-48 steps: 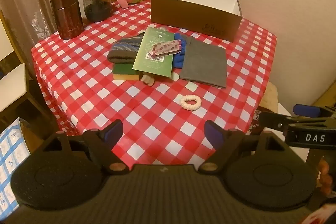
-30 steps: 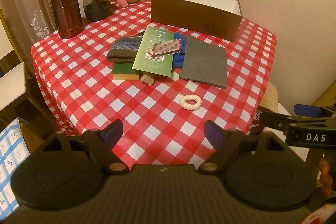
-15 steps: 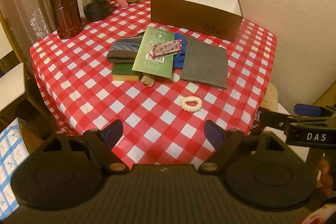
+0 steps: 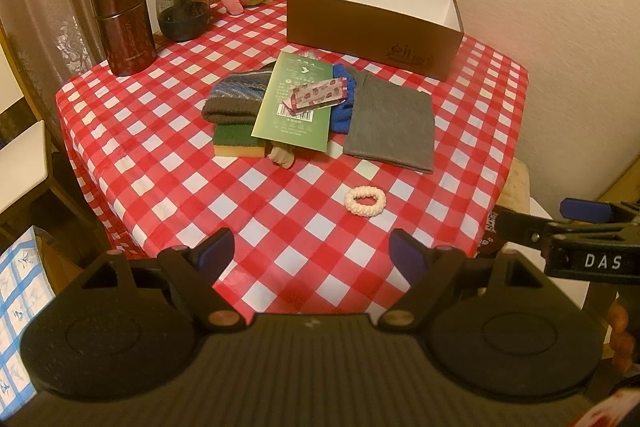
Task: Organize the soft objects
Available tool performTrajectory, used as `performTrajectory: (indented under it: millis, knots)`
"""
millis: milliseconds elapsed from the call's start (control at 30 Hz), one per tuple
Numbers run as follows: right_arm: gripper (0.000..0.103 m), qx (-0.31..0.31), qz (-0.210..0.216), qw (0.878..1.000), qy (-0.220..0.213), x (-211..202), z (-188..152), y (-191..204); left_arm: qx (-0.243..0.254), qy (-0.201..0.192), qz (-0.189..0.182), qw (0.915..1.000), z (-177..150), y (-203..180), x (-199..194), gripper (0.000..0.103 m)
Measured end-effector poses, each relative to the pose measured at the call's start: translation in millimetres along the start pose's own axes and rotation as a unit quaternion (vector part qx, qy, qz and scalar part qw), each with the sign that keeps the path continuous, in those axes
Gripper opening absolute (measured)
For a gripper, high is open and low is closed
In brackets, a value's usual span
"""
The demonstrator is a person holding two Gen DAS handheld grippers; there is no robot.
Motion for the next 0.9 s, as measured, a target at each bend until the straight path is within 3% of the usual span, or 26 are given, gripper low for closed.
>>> performTrajectory:
  millis: [900]
  knots:
    - [0.103, 0.000, 0.000, 1.000, 0.000, -2.1, 0.4, 0.6, 0.000, 0.000, 0.000, 1.0000, -1.4, -2.4, 2.8, 0.083]
Point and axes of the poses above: each gripper's, at about its wrist camera, not at the fingertips, and x roughly the way its jaws point, y to its left, z to its top, the point moved 1 cm from there along x, roughly the way its jaws point, and after that the axes turned 6 degrees about y, right-handed, at the moved point
